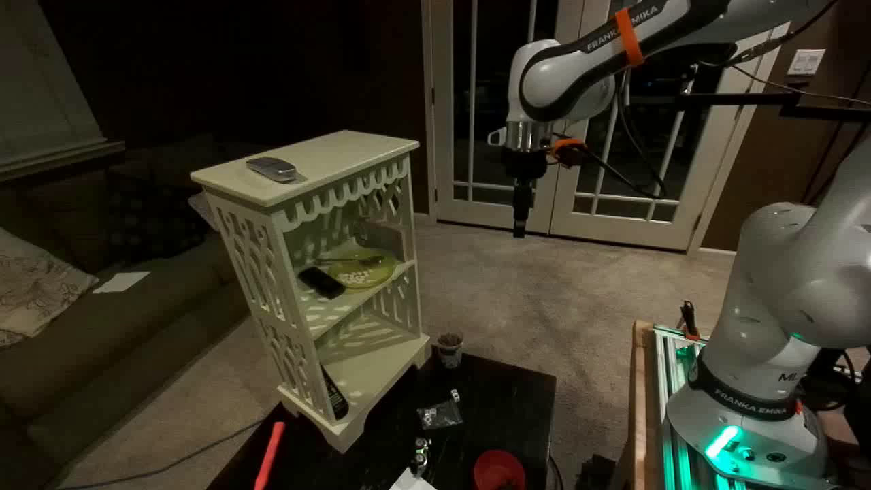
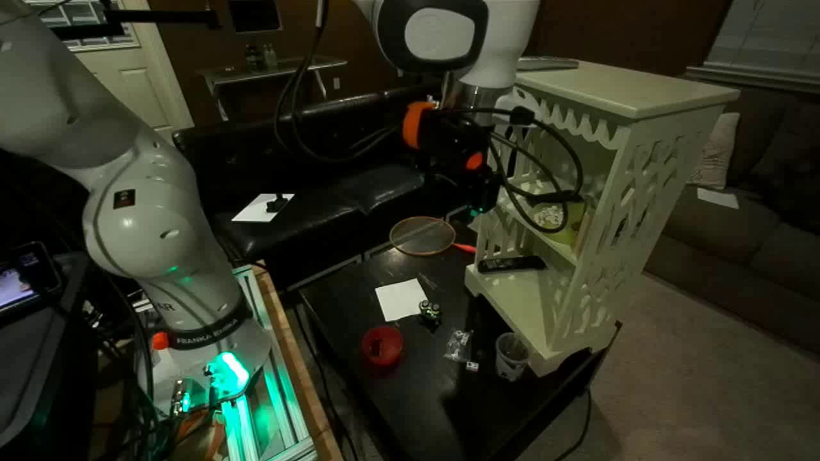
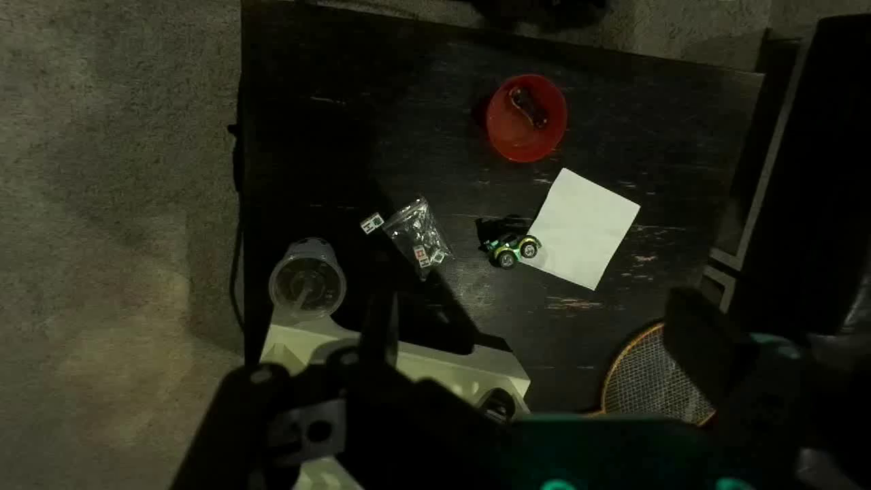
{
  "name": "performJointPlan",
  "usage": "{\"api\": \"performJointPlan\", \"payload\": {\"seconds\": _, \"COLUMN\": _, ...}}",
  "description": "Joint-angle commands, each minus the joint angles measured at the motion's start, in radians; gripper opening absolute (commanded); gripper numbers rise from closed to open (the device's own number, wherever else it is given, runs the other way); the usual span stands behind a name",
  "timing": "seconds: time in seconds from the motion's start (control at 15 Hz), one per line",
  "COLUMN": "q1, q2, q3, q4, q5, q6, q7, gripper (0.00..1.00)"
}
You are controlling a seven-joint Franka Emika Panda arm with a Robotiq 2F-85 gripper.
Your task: Move the toy car from the red plate to the yellow plate
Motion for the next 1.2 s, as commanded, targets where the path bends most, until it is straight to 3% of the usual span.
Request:
{"api": "performJointPlan", "payload": {"seconds": 0.0, "q1": -0.028, "q2": 0.003, "q3": 0.027, "q4": 0.001, "q5": 0.01, "q6": -0.002, "q7": -0.008, "gripper": 1.0}}
{"api": "performJointPlan", "payload": {"seconds": 0.27, "q1": 0.007, "q2": 0.08, "q3": 0.082, "q4": -0.091, "q5": 0.018, "q6": 0.082, "q7": -0.016, "gripper": 1.0}}
{"api": "performJointPlan", "payload": {"seconds": 0.53, "q1": 0.047, "q2": 0.247, "q3": 0.13, "q4": -0.134, "q5": 0.096, "q6": 0.103, "q7": -0.105, "gripper": 1.0}}
{"api": "performJointPlan", "payload": {"seconds": 0.67, "q1": 0.038, "q2": 0.342, "q3": 0.162, "q4": -0.116, "q5": 0.085, "q6": 0.069, "q7": -0.113, "gripper": 1.0}}
{"api": "performJointPlan", "payload": {"seconds": 0.73, "q1": 0.015, "q2": 0.248, "q3": 0.171, "q4": -0.145, "q5": 0.069, "q6": 0.078, "q7": -0.077, "gripper": 1.0}}
{"api": "performJointPlan", "payload": {"seconds": 1.0, "q1": 0.007, "q2": 0.35, "q3": 0.195, "q4": -0.127, "q5": 0.066, "q6": 0.078, "q7": -0.089, "gripper": 1.0}}
{"api": "performJointPlan", "payload": {"seconds": 1.13, "q1": 0.005, "q2": 0.415, "q3": 0.211, "q4": -0.094, "q5": 0.123, "q6": 0.144, "q7": -0.126, "gripper": 1.0}}
